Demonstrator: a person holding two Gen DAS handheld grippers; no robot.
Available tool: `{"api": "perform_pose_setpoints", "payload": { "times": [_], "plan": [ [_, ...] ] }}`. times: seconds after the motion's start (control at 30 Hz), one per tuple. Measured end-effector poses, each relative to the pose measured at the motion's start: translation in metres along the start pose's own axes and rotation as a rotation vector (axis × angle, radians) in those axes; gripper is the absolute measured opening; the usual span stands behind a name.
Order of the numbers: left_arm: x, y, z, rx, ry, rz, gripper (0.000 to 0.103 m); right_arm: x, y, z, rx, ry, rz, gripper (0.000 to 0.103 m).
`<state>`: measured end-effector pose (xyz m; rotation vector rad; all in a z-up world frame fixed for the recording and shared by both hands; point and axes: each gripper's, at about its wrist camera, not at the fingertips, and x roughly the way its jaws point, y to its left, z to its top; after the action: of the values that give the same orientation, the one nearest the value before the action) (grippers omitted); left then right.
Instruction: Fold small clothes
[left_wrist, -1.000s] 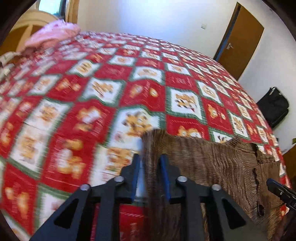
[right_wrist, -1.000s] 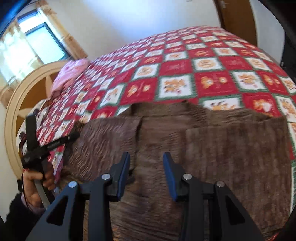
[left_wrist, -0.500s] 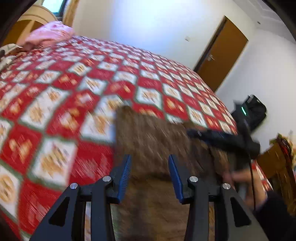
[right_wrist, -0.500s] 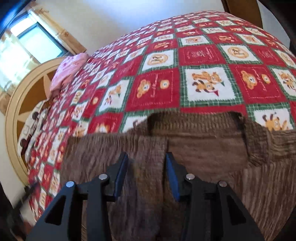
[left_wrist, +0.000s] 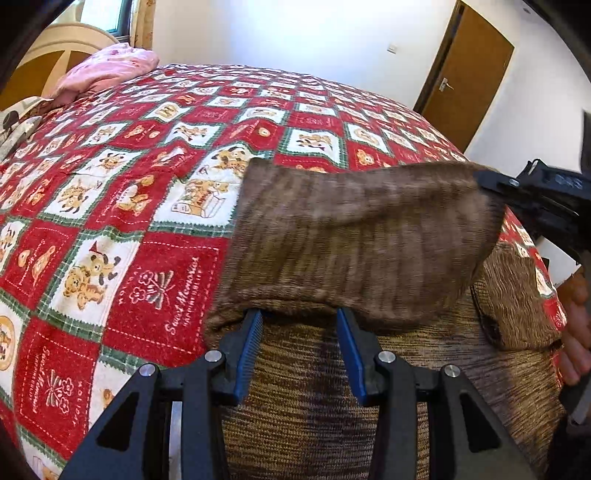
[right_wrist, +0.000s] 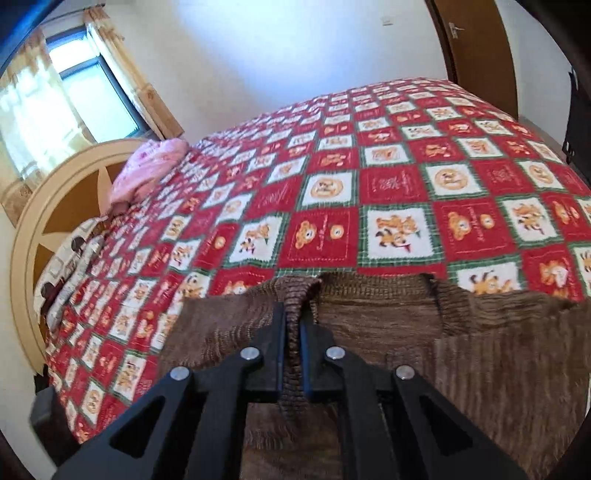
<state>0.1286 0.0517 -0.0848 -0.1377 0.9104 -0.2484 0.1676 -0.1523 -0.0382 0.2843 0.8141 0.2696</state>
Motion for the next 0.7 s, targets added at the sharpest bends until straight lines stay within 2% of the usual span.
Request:
{"api": "perform_pose_setpoints", "payload": {
  "times": [0.13, 0.2, 0.27, 0.37, 0.4, 0.47, 0.5, 0.53, 0.6, 0.7],
  "plan": [
    [-0.001, 0.000, -0.002, 0.008, 0.006, -0.018, 0.043, -0.006, -0.020, 0.001, 0.037, 0.015, -0.042, 0.010],
    [0.000, 0.000, -0.001, 0.008, 0.003, -0.018, 0.043, 0.009, -0.042, -0.002, 0.078, 0.064, -0.095, 0.010],
    [0.000, 0.001, -0.001, 0.000, -0.004, -0.017, 0.043, 0.030, -0.059, -0.007, 0.117, 0.123, -0.086, 0.010],
    [0.000, 0.000, -0.002, 0.008, -0.007, -0.012, 0.043, 0.049, -0.068, -0.012, 0.138, 0.133, -0.036, 0.014],
    [0.000, -0.001, -0.003, 0.019, -0.010, -0.009, 0.043, 0.050, -0.070, -0.013, 0.151, 0.128, -0.015, 0.019],
    [0.000, 0.000, -0.004, 0.025, -0.014, -0.011, 0.043, 0.042, -0.077, -0.016, 0.202, 0.120, 0.036, 0.041],
    [0.000, 0.000, -0.004, 0.019, -0.016, -0.015, 0.043, 0.036, -0.079, -0.017, 0.222, 0.108, 0.055, 0.062],
    [0.000, 0.001, -0.004, 0.012, -0.017, -0.020, 0.043, 0.025, -0.081, -0.020, 0.227, 0.084, 0.058, 0.067],
    [0.000, 0.003, -0.003, -0.006, -0.018, -0.030, 0.043, 0.005, -0.078, -0.028, 0.189, 0.039, 0.051, 0.066],
    [0.001, 0.003, -0.002, -0.016, -0.022, -0.033, 0.043, -0.005, -0.067, -0.045, 0.101, 0.072, 0.078, 0.059]
  ]
}}
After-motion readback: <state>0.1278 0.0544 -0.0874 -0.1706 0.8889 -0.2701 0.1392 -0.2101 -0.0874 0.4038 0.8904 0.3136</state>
